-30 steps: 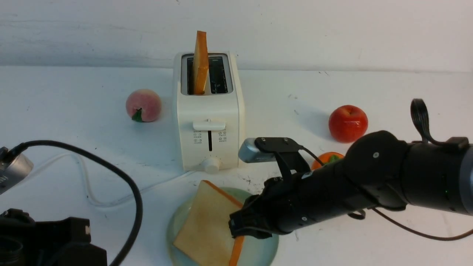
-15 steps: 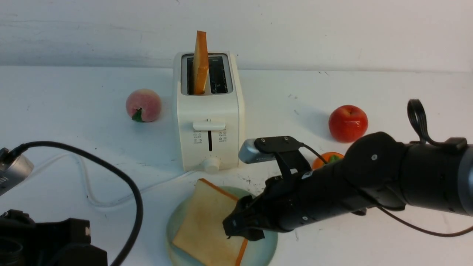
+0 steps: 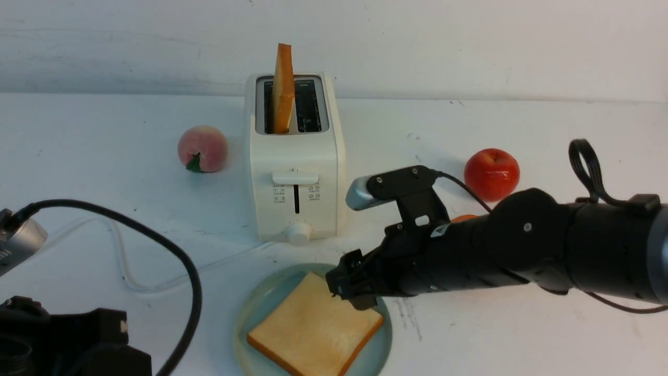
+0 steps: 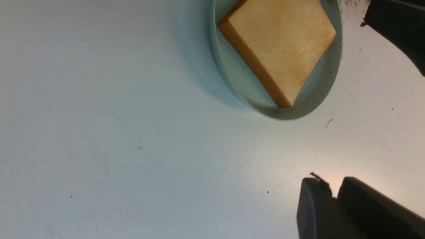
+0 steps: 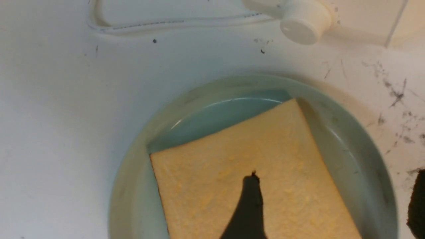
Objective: Take toasted bread from bread machine on white table place on plate.
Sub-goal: 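Place the held slice of bread on top of the slice on the plate with the right gripper, then reach for a toast slice standing in the toaster with the left gripper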
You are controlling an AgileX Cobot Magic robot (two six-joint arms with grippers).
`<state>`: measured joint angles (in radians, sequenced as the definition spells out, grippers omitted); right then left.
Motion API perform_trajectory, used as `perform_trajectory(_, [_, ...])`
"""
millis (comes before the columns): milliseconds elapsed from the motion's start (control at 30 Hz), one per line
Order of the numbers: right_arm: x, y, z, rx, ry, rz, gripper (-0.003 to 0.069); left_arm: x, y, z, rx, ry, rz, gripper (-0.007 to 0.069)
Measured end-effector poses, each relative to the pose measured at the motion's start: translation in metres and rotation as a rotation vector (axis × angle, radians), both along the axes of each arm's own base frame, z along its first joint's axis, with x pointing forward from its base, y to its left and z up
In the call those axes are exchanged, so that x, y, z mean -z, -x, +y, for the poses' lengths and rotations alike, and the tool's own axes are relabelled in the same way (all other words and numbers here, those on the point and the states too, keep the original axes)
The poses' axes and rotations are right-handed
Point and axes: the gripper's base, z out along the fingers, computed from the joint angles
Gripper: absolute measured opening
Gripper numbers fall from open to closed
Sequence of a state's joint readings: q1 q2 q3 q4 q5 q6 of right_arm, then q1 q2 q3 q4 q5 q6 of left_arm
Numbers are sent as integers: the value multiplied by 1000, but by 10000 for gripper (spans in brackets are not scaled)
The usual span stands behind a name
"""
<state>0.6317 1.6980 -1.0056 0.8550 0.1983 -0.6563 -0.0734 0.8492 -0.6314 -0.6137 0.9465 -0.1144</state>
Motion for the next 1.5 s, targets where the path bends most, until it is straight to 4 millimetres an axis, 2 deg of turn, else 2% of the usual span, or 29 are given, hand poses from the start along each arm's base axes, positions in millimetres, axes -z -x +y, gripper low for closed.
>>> perform_trajectory(133, [-3, -1, -6, -10, 6, 7, 578, 0, 0, 0, -2, 0, -3, 96])
perform_trajectory(200, [-9, -1, -11, -13, 1, 8, 561, 0, -1, 0, -8, 0, -12, 99])
perform_trajectory(233, [-22, 0, -21, -13, -19, 9, 534, -1, -3, 1, -23, 1, -32, 101])
perform_trajectory(267, [-22, 1, -21, -17, -18, 13, 530, -2, -3, 1, -24, 0, -35, 101])
perform_trajectory(367, [-57, 8, -49, -14, -69, 1, 433, -7, -10, 1, -80, 45, -98, 101])
perform_trajectory(433, [-81, 18, -71, -23, -96, -5, 337, -15, -14, -1, -117, 106, -145, 101])
perform_trajectory(467, [-84, 18, -76, -15, -97, -6, 328, -16, -15, -1, -120, 119, -150, 101])
perform_trajectory(533, [-107, 33, -103, -21, -104, -10, 191, -34, -19, -5, -113, 188, -231, 101])
perform_trajectory(567, [-117, 46, -117, -39, -92, 0, 115, -51, -21, -7, -94, 228, -303, 101])
perform_trajectory(700, [-137, 75, -145, -48, -44, -6, -7, -87, -28, -12, -45, 287, -437, 83])
perform_trajectory(833, [-153, 113, -165, -65, -3, 4, -20, -115, -47, -16, 11, 283, -494, -14])
perform_trajectory(900, [-160, 133, -168, -80, 4, 2, -20, -122, -61, -18, 46, 267, -477, -14])
perform_trajectory(933, [-160, 133, -168, -82, 4, 6, -20, -122, -63, -19, 50, 265, -472, -14])
perform_trajectory(1033, [-172, 159, -168, -77, -15, -51, -20, -116, -93, -22, 109, 190, -350, -14])
perform_trajectory(1100, [-176, 168, -168, -77, -22, -76, -20, -114, -105, -22, 116, 160, -294, -14])
perform_trajectory(1133, [-179, 176, -168, -78, -24, -97, -19, -110, -121, -21, 118, 123, -222, -14])
perform_trajectory(1200, [-184, 191, -168, -79, -23, -149, -19, -112, -140, -19, 106, 57, -153, -14])
perform_trajectory(1333, [-189, 206, -168, -84, -21, -198, -16, -114, -178, -11, 22, -55, -95, -14])
perform_trajectory(1433, [-189, 211, -167, -85, -22, -211, -15, -116, -190, -11, -17, -80, -53, -14])
perform_trajectory(1500, [-182, 212, -167, -85, -23, -193, -13, -118, -197, -21, -29, -130, -10, -14])
